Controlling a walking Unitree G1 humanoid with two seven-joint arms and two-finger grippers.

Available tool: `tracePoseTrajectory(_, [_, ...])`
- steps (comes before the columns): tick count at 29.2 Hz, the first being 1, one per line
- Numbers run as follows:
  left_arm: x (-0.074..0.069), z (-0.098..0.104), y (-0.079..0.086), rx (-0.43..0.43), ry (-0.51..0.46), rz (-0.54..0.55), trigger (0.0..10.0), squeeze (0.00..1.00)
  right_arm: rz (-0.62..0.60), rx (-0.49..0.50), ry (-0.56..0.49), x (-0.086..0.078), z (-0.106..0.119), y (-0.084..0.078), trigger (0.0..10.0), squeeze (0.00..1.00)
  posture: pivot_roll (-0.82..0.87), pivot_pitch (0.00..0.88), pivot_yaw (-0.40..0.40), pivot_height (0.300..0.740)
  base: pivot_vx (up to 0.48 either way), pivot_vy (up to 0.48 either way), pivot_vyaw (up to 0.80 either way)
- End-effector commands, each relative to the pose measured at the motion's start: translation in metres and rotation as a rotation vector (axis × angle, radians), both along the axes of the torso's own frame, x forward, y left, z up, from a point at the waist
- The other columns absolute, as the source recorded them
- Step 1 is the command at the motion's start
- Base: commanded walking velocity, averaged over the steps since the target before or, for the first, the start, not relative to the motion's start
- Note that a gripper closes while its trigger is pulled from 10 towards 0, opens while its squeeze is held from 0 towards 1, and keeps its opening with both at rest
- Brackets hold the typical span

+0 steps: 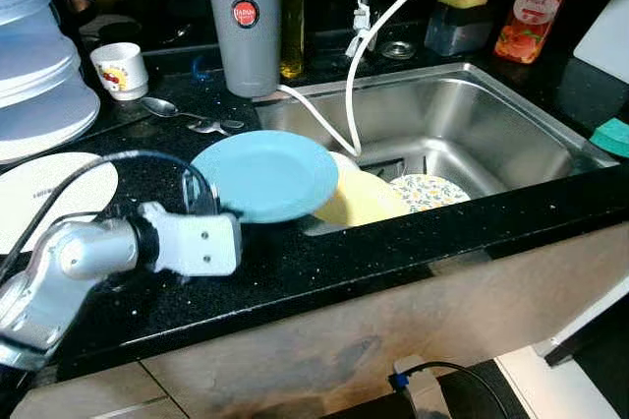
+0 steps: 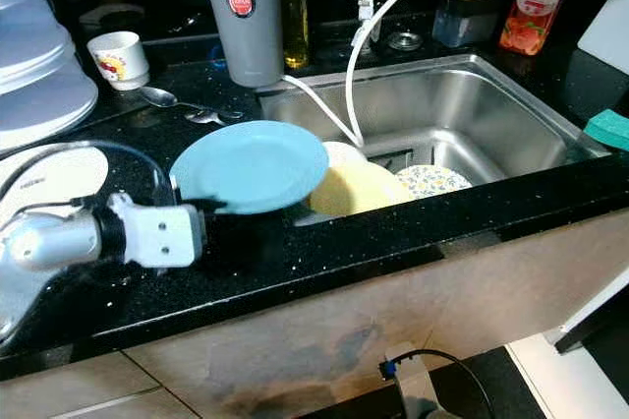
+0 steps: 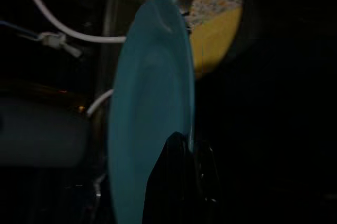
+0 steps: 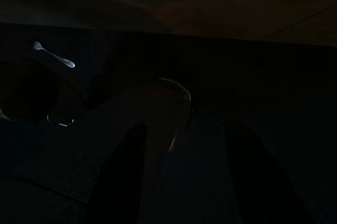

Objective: Kitchen organization

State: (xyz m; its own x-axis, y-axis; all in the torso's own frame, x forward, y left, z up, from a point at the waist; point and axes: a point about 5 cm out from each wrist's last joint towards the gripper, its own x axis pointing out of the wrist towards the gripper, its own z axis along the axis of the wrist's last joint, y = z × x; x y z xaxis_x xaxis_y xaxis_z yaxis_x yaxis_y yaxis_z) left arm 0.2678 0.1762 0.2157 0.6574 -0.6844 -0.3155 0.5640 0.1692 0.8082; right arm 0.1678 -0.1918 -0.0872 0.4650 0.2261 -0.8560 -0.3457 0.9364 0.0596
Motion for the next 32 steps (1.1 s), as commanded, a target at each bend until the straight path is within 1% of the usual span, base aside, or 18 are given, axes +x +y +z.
tracePoseTrajectory(1, [0.004,-0.004,0.003,-0.029,0.021,0.033,0.0,0.0,-0.006,0.0,0.003,-0.003,-0.001,-0.003,10.0,0.0,0.03,0.0,0.016,0.74,0.0,0.0,0.0])
tracePoseTrajectory(4, [0.011,0.018,0.001,-0.106,-0.074,0.044,0.0,0.0,-0.007,0.0,0.001,-0.003,-0.001,-0.004,10.0,0.0,0.03,0.0,0.018,0.74,0.0,0.0,0.0])
tracePoseTrajectory(6, [0.012,0.021,0.0,-0.119,-0.087,0.046,0.0,0.0,-0.008,0.001,0.001,-0.003,-0.001,-0.003,10.0,0.0,0.03,0.0,0.018,0.74,0.0,0.0,0.0])
tracePoseTrajectory(7, [0.014,0.03,-0.001,-0.153,-0.132,0.052,0.0,0.0,-0.007,0.002,-0.001,-0.003,0.0,-0.003,10.0,0.0,0.03,0.0,0.018,0.74,0.0,0.0,0.0])
tracePoseTrajectory(8, [0.014,0.03,-0.001,-0.153,-0.132,0.052,0.0,0.0,-0.007,0.002,-0.001,-0.003,0.0,-0.003,10.0,0.0,0.03,0.0,0.018,0.74,0.0,0.0,0.0])
tracePoseTrajectory(13, [0.016,0.058,-0.006,-0.301,-0.215,0.042,0.0,0.0,-0.005,0.002,0.0,-0.003,-0.001,-0.003,10.0,0.0,0.04,0.0,0.02,0.74,0.0,0.0,0.0])
tracePoseTrajectory(14, [0.016,0.058,-0.006,-0.301,-0.215,0.042,0.0,0.0,-0.005,0.002,0.0,-0.003,-0.001,-0.003,10.0,0.0,0.04,0.0,0.02,0.74,0.0,0.0,0.0])
tracePoseTrajectory(15, [0.016,0.066,-0.007,-0.357,-0.23,0.034,0.0,0.0,-0.004,0.002,0.0,-0.003,-0.001,-0.003,10.0,0.0,0.04,0.0,0.02,0.74,0.0,0.0,0.0])
tracePoseTrajectory(16, [0.016,0.081,-0.009,-0.474,-0.244,0.016,0.0,0.0,-0.003,0.002,0.0,-0.003,-0.001,-0.002,10.0,0.0,0.04,0.0,0.02,0.74,0.0,0.0,0.0])
tracePoseTrajectory(17, [0.016,0.081,-0.009,-0.474,-0.244,0.016,0.0,0.0,-0.003,0.002,0.0,-0.003,-0.001,-0.002,10.0,0.0,0.04,0.0,0.02,0.74,0.0,0.0,0.0])
tracePoseTrajectory(18, [0.015,0.088,-0.009,-0.528,-0.245,0.005,0.0,0.0,-0.004,0.002,0.0,-0.003,-0.001,-0.002,10.0,0.0,0.04,0.0,0.02,0.74,0.0,0.0,0.0])
tracePoseTrajectory(19, [0.015,0.094,-0.009,-0.617,-0.23,-0.011,0.0,0.0,-0.003,0.002,-0.001,-0.003,0.0,-0.002,10.0,0.0,0.03,0.0,0.023,0.74,0.0,0.0,0.0])
tracePoseTrajectory(21, [0.013,0.104,-0.009,-0.753,-0.194,-0.049,0.0,0.0,-0.004,0.002,-0.001,-0.003,0.0,-0.002,10.0,0.0,0.03,0.0,0.024,0.74,0.0,0.0,0.0])
tracePoseTrajectory(23, [0.011,0.108,-0.013,-0.858,-0.133,-0.108,0.0,0.0,-0.008,0.003,-0.003,-0.002,0.0,-0.003,10.0,0.0,0.03,0.0,0.024,0.74,0.0,0.0,0.0])
tracePoseTrajectory(24, [0.01,0.109,-0.015,-0.894,-0.102,-0.138,0.0,0.0,-0.01,0.004,-0.004,-0.002,0.0,-0.003,10.0,0.0,0.03,0.0,0.024,0.74,0.0,0.0,0.0])
tracePoseTrajectory(27, [-0.001,0.106,-0.032,-1.0,0.076,-0.314,0.0,0.0,-0.015,0.002,-0.004,-0.003,0.0,-0.003,10.0,0.0,0.03,0.0,0.025,0.74,0.0,0.0,0.0])
tracePoseTrajectory(29, [-0.006,0.106,-0.039,-1.052,0.154,-0.389,0.0,0.0,-0.015,-0.002,-0.002,-0.003,-0.001,-0.003,10.0,0.0,0.02,0.0,0.024,0.74,0.0,0.0,0.0])
tracePoseTrajectory(32, [-0.008,0.106,-0.045,-1.105,0.237,-0.455,0.0,0.0,-0.011,-0.011,0.004,-0.004,-0.001,-0.004,10.0,0.0,0.02,0.0,0.024,0.74,0.0,0.0,0.0])
